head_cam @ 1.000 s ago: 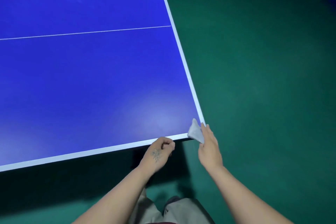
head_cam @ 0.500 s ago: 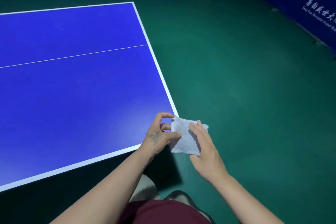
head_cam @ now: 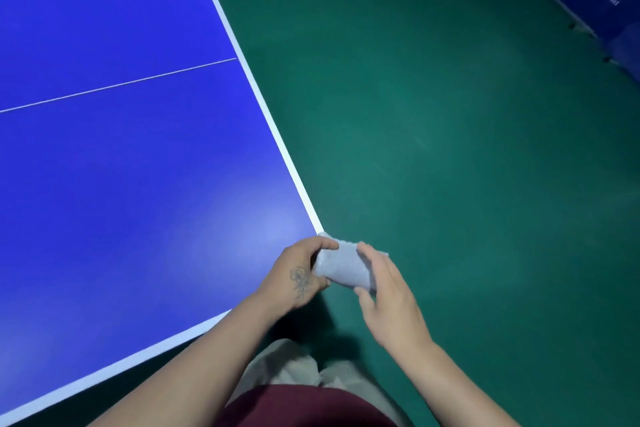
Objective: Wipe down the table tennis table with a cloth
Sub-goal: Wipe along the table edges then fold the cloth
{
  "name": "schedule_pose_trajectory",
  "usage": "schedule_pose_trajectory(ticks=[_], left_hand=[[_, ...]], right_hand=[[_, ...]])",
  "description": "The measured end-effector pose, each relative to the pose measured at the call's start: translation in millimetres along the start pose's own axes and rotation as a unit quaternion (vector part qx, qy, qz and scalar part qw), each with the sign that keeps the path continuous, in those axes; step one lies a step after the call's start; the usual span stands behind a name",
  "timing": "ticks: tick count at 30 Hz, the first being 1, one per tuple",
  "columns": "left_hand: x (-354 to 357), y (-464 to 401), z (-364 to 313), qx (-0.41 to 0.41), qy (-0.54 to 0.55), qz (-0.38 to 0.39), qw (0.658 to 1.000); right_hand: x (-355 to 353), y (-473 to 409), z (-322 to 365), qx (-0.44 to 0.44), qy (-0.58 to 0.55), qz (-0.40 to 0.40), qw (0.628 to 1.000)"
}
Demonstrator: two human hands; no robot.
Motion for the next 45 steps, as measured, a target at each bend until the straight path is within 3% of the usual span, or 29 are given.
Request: schedule_pose_trajectory(ticks=[6, 12, 18, 22, 26, 29, 33, 36, 45], left_hand=[[4.1, -40.2, 12.9, 0.038, -0.069, 0.017, 0.997], [13.3, -57.2, 35.7, -0.023, -0.057, -0.008, 0.998], [16.8, -68.3, 64.7, -0.106, -0.09, -0.097, 0.985], [23.2, -75.7, 83.0, -0.141, -0.141, -0.192, 0.961], [24.2, -98.2, 93.8, -0.112, -0.202, -0.278, 0.932], [14.3, -126.7, 100.9, -0.1, -0.235, -0.316, 0.914], [-19.1, -175.1, 104.4, -0.086, -0.267, -0.367, 0.887], [-58.7, -215.3, 104.7, -0.107, -0.303, -0.391, 0.862], [-80.9, -235.3, 100.7, -0.127, -0.363, -0.405, 0.83]], right_hand=[[2.2, -33.8, -26.5, 0.074, 0.064, -0.035, 0.995], [-0.9, -60.3, -56.0, 0.215, -0.136, -0.012, 0.967], [23.3, -104.4, -99.8, 0.267, -0.205, 0.0, 0.941], [74.0, -136.0, -124.7, 0.24, -0.179, 0.043, 0.953], [132.1, -134.8, -121.9, 0.199, -0.213, 0.124, 0.948], [162.8, -118.0, -107.4, 0.129, -0.233, 0.189, 0.945], [174.5, -113.7, -106.4, 0.122, -0.262, 0.211, 0.934], [175.6, -123.0, -102.5, 0.064, -0.276, 0.227, 0.932], [186.4, -252.1, -39.3, 0.065, -0.345, 0.233, 0.907]])
Point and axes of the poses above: each hand's wrist, its own y-axis away from the middle knuckle, its own x-axis out of the palm, z = x × y, the point moved 6 cm from there along -y, towards the middle knuckle, and after that the axes turned 7 degrees about y, right-handed, at the moved point
